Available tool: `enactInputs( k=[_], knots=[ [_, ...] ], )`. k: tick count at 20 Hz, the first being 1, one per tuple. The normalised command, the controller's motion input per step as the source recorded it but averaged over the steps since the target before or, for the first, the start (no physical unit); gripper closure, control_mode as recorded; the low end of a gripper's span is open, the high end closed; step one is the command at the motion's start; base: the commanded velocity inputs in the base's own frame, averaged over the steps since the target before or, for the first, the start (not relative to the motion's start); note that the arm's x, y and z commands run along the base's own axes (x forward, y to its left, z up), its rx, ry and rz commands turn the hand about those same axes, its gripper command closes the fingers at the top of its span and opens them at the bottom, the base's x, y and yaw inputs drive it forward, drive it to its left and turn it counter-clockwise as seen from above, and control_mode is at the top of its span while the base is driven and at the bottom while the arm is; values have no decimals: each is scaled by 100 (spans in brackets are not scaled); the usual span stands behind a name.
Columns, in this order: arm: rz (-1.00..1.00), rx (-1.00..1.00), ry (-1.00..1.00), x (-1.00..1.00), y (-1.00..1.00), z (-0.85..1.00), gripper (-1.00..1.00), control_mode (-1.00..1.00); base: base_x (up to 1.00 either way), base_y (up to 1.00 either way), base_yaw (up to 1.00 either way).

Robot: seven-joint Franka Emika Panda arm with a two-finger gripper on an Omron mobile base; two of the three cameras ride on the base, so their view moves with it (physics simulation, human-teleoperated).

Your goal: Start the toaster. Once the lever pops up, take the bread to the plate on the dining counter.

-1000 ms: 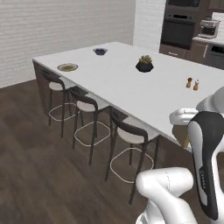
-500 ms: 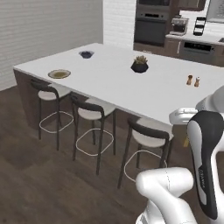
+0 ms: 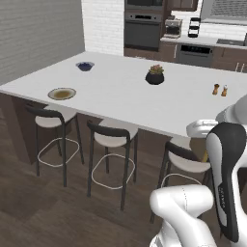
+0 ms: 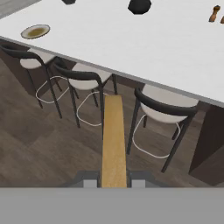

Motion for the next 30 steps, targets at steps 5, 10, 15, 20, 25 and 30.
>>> enactInputs(
  k=[5,10,15,20,25,30],
  knots=[
    [0,0,0,0,0,0,100,100,43,100,-33],
    [0,0,0,0,0,0,100,100,39,100,-29],
    [0,0,0,0,0,0,100,100,42,100,-28],
    [0,0,0,0,0,0,100,100,56,100,-27],
    [0,0,0,0,0,0,100,100,57,100,-27],
    [0,0,0,0,0,0,100,100,59,100,-29]
  ],
)
